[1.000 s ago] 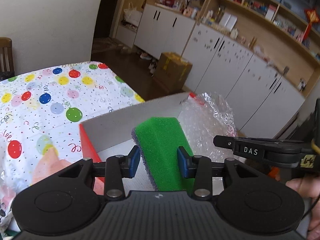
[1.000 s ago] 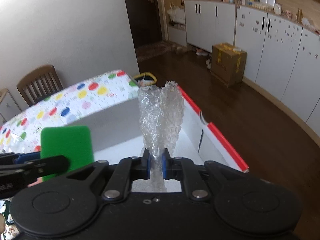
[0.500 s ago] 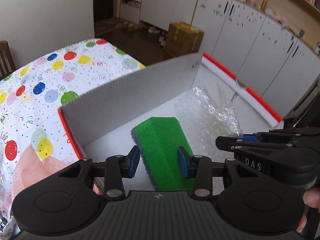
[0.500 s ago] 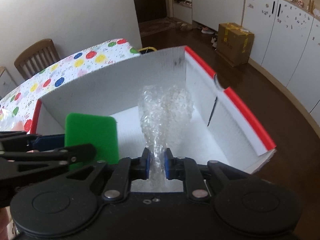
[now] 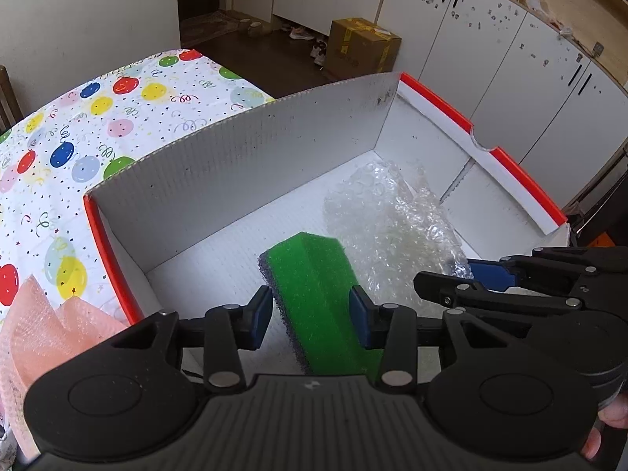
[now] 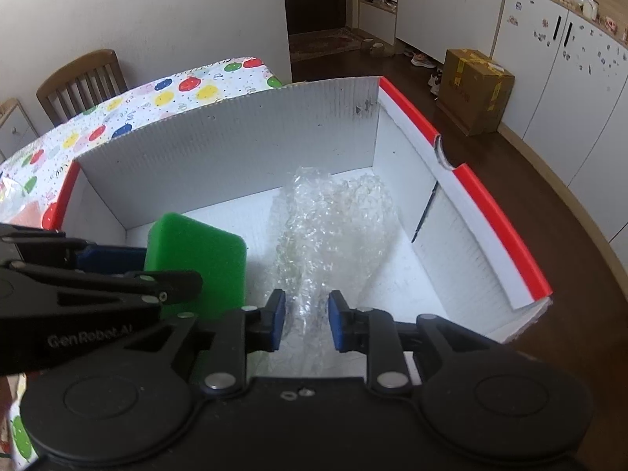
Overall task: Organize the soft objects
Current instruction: 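Open both tools to drop the sponge and bubble wrap into the box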
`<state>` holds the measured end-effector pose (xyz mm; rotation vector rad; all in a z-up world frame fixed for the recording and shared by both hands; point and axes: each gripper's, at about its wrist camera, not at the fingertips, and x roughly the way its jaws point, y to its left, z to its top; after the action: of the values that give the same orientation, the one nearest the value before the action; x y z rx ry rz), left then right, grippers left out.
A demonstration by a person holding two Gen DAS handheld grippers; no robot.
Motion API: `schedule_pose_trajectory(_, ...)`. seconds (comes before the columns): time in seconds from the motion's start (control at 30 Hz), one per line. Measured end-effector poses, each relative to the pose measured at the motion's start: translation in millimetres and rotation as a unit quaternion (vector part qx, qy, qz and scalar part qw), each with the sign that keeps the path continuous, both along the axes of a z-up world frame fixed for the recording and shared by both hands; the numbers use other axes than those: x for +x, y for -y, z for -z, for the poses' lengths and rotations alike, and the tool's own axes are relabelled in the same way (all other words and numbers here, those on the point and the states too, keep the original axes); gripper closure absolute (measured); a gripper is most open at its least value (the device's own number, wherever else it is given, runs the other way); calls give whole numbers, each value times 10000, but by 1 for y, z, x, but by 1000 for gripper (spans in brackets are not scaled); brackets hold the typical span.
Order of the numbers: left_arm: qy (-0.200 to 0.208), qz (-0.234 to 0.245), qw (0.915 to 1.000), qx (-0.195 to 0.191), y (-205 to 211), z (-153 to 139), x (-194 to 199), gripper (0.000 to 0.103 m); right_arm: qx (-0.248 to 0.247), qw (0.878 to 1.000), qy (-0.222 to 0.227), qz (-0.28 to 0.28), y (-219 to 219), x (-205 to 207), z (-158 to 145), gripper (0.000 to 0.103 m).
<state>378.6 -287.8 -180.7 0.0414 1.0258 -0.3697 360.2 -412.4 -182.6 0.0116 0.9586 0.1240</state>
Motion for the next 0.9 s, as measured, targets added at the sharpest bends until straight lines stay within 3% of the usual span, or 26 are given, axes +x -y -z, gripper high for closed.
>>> schedule_pose_trajectory(0.33, 130, -85, 9996, -251, -1, -8, 1, 36, -26, 9999, 121, -117, 14, -3, -11, 65)
schedule_pose_trajectory(0.9, 775, -233, 9962, -331, -20, -52, -31, 29, 493, 9955, 744, -324, 26, -46, -49, 37)
